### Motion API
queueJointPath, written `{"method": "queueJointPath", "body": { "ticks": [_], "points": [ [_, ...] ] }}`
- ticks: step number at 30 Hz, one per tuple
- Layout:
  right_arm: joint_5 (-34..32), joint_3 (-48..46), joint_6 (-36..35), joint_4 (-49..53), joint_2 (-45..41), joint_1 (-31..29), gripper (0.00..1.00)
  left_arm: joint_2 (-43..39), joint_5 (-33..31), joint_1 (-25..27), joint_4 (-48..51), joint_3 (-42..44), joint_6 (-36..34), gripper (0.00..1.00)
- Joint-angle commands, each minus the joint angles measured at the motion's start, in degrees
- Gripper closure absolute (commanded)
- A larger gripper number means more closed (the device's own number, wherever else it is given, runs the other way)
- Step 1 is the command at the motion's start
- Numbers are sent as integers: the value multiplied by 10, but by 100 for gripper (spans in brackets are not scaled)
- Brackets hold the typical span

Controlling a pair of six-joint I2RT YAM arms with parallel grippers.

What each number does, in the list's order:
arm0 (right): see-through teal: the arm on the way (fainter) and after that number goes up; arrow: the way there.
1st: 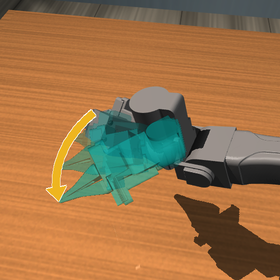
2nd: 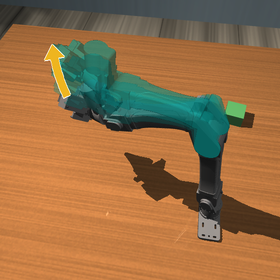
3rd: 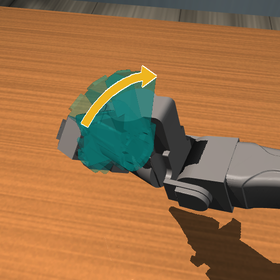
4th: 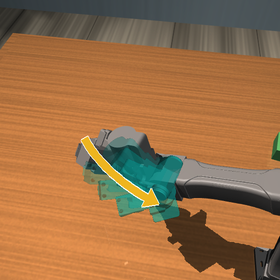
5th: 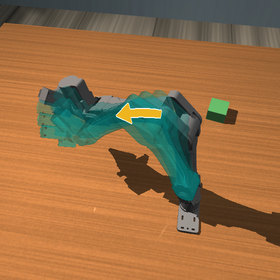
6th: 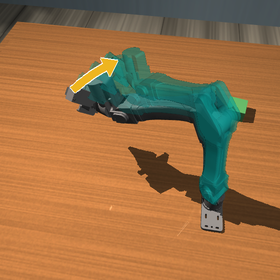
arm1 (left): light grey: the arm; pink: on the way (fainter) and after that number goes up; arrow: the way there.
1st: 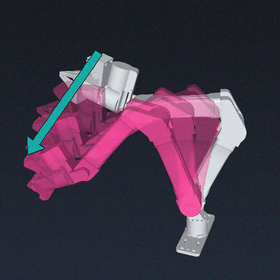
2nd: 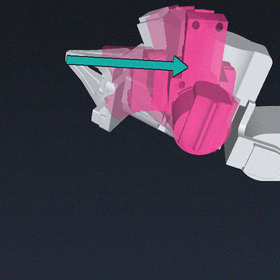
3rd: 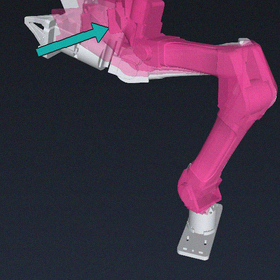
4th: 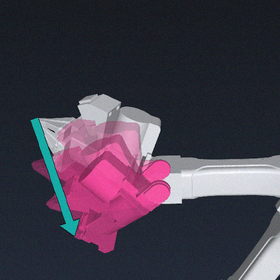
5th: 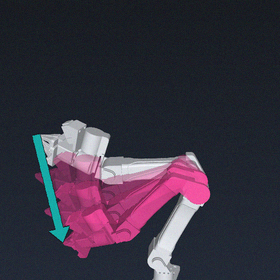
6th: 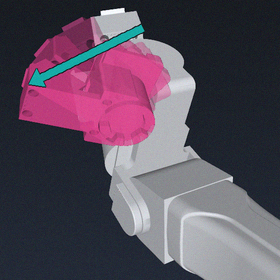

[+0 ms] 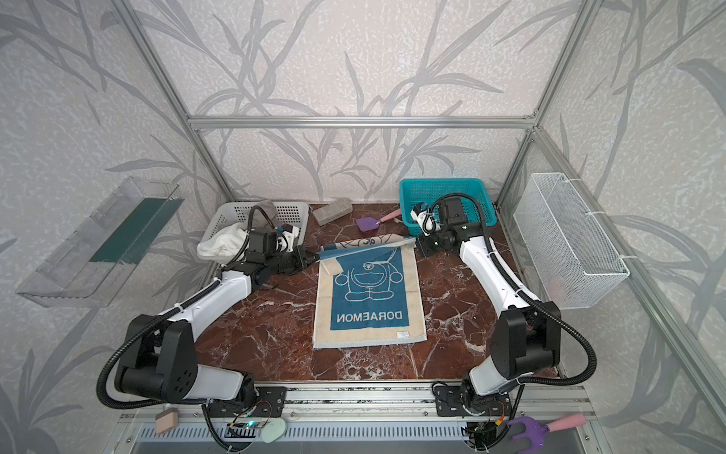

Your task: Fold and stack the towels

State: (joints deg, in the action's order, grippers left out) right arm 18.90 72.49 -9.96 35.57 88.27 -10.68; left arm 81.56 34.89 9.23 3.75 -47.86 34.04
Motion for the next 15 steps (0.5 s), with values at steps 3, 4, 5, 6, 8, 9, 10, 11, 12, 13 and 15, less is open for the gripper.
{"method": "queueJointPath", "body": {
  "ticks": [3,4,5,6,8,9,10,11,12,13,15],
  "points": [
    [51,-132,118,-86,-9,13,97,-11,-22,-17,8,66,21,100],
    [53,-143,121,-91,-5,10,97,-11,-21,-17,11,70,20,100],
    [48,-144,119,-87,1,9,97,-11,-22,-17,20,67,16,100],
    [40,-140,114,-76,6,8,97,-11,-23,-17,27,63,11,100],
    [22,-115,99,-42,16,8,95,-10,-24,-17,46,46,2,100],
    [16,-103,92,-26,18,8,93,-10,-25,-17,57,35,-3,100],
    [13,-94,88,-16,20,7,91,-8,-25,-17,67,25,-7,100],
    [11,-86,86,-9,19,7,85,-5,-25,-16,77,13,-12,100],
    [14,-83,87,-6,20,7,76,-1,-23,-16,85,2,-16,100],
    [22,-83,89,-3,19,7,65,3,-22,-16,91,-5,-20,100],
    [51,-87,96,12,17,7,53,13,-20,-17,101,-17,-25,100]
  ]
}}
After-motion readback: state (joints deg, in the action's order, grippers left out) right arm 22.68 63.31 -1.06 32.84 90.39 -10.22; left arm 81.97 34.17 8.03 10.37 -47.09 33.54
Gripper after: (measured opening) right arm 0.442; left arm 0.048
